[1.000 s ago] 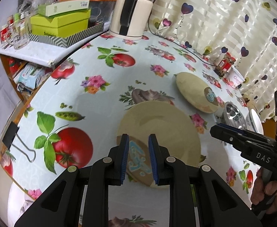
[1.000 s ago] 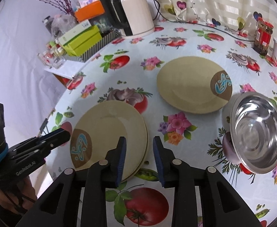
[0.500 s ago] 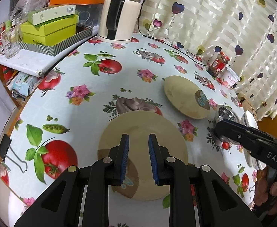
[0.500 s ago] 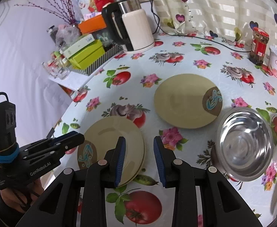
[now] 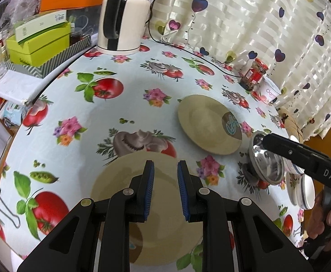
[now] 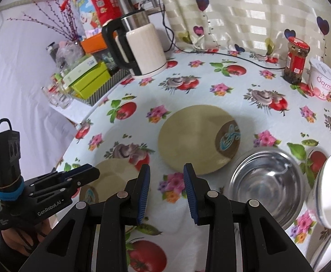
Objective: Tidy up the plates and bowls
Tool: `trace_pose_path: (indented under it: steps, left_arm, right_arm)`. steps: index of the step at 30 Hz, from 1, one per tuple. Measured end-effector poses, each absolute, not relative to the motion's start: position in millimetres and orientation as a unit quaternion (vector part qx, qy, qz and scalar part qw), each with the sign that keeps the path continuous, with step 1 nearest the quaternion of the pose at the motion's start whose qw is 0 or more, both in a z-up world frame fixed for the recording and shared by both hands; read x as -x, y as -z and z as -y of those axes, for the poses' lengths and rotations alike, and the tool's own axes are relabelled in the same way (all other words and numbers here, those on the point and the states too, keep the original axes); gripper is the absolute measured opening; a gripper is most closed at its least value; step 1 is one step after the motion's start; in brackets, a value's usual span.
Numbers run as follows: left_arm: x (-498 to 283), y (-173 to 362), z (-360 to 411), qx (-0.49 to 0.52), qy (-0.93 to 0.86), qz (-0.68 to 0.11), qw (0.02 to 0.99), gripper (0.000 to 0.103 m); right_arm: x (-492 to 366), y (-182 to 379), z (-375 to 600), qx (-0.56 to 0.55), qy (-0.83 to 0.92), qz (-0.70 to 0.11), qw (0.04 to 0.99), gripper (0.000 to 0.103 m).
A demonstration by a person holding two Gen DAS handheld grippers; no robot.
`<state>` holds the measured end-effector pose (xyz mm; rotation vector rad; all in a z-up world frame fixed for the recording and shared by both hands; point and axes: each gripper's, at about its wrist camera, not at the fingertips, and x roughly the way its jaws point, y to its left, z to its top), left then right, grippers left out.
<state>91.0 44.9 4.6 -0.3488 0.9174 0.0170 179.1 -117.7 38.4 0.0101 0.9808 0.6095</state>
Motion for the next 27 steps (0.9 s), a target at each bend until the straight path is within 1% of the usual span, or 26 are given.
trace_pose_path:
  steps: [8,12,17,27]
  left_arm:
    - [-115,-1,-41,0.172,0.006,-0.451,0.876,0.022]
    - [-127,2,-41,0.177,0.011,-0.455,0.873,0.022]
    - [-143,6,-43,0.192,0.013,-0.460,0.867,0.022]
    - [-173,20,-43,0.222,0.022,-0.478,0.850,0.022]
  right_arm:
    - [-209,-39,131,-0.002,-0.275,-0.468,0.840,0.031]
    - [-228,-36,140,-0.007,-0.269,-0.477,0.837,0.035]
    - [-252,-31,152,-0.015,-0.257,-0.488,0.834,0.036]
    - [-294,-4,159,-0.026,-0.247,-0.533,0.808,0.036]
